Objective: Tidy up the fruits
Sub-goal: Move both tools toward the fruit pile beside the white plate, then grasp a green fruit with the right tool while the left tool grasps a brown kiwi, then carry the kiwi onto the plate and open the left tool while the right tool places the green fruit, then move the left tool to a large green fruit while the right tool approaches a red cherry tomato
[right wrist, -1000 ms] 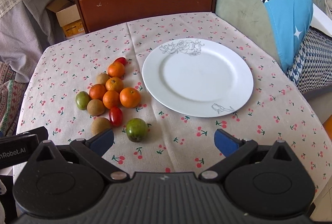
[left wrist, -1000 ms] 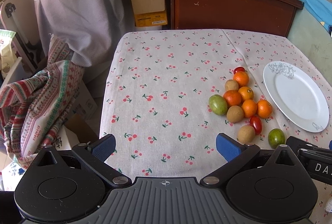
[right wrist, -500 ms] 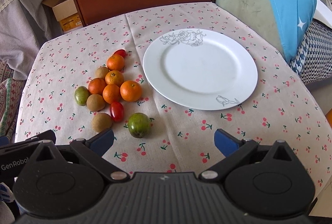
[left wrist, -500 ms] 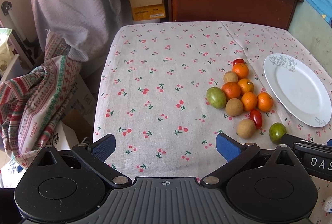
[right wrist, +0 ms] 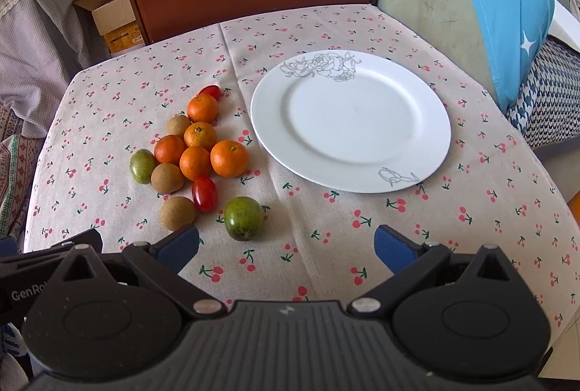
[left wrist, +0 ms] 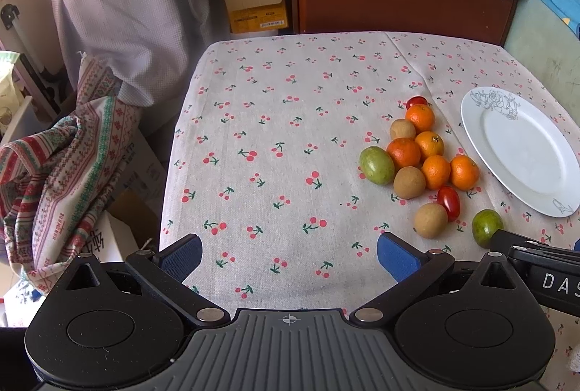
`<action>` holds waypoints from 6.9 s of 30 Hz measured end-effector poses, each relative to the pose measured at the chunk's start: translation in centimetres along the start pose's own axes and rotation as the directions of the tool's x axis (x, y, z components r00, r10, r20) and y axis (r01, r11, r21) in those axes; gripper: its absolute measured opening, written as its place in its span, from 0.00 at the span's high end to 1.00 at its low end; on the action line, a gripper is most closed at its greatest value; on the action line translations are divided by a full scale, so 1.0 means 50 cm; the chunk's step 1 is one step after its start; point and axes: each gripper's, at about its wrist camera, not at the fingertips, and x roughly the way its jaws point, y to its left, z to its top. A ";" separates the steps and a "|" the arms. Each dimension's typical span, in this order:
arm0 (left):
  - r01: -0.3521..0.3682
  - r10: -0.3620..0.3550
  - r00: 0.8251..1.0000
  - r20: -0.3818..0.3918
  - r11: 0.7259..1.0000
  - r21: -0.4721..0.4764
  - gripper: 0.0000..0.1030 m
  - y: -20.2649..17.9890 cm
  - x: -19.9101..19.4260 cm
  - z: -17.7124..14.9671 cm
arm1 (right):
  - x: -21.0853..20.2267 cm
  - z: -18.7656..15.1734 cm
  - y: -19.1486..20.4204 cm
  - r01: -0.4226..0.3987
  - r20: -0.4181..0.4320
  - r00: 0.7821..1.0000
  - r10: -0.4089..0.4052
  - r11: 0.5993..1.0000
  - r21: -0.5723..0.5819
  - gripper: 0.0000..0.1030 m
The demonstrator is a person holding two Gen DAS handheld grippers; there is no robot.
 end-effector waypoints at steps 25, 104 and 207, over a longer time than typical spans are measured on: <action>0.045 -0.045 0.999 -0.002 0.999 0.006 0.01 -0.005 0.005 -0.014 | -0.004 -0.015 -0.027 -0.080 0.020 0.997 0.080 0.997 -0.005 0.01; 0.282 -0.309 0.935 0.177 0.946 0.162 0.78 -0.135 0.063 -0.049 | 0.056 -0.058 -0.106 -0.324 0.197 0.934 0.298 0.939 0.117 0.72; 0.344 -0.329 0.930 0.165 0.936 -0.073 0.56 -0.002 0.114 0.044 | 0.082 -0.047 0.022 -0.334 0.232 0.914 0.333 0.942 -0.037 0.74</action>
